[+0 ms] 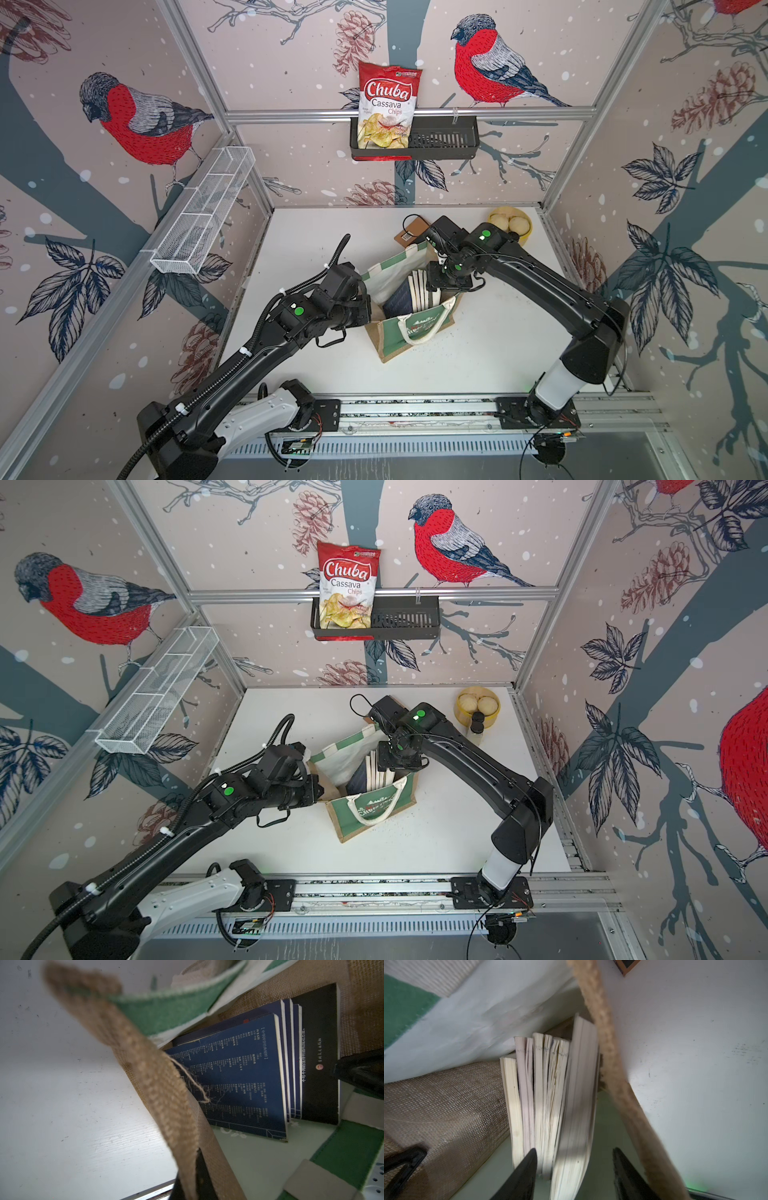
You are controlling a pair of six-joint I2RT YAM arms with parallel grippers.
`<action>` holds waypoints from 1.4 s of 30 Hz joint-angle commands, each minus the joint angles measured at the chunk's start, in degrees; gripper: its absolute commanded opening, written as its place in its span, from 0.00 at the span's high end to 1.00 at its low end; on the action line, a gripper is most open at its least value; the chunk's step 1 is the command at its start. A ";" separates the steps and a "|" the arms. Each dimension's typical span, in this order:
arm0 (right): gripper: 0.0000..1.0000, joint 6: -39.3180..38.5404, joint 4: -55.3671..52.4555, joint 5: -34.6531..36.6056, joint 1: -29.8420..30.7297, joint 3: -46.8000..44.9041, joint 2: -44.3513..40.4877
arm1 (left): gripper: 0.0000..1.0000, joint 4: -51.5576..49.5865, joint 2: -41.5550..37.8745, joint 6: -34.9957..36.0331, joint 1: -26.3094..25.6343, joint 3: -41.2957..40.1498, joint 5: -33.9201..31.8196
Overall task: Take out the books from the canvas bag
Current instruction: Pick up the book from the canvas bag.
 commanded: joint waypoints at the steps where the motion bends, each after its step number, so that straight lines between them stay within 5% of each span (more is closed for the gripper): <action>1: 0.44 1.09 4.20 -2.37 -0.13 -1.97 -0.61 | 1.00 -0.60 -0.28 -0.46 0.08 -0.54 -1.75; 11: 0.81 1.37 6.34 -2.49 -0.63 -3.11 -0.34 | 1.00 -0.37 -0.84 -0.90 0.09 -1.02 -1.57; 16: 0.81 1.46 7.64 -2.90 -0.77 -4.30 -0.22 | 1.00 -0.17 -0.84 -0.91 0.09 -1.14 -1.49; 20: 0.62 1.54 7.91 -2.87 -0.66 -4.50 0.69 | 1.00 -0.02 -0.73 -0.81 0.09 -1.23 -1.40; 34: 0.91 1.63 6.06 -1.96 -0.62 -1.17 -0.12 | 1.00 -0.29 -1.09 -0.81 0.09 -1.38 -1.57; 42: 0.94 0.58 3.39 -1.63 -0.63 5.48 -0.30 | 1.00 -7.57 -0.37 -0.05 0.09 2.56 -8.14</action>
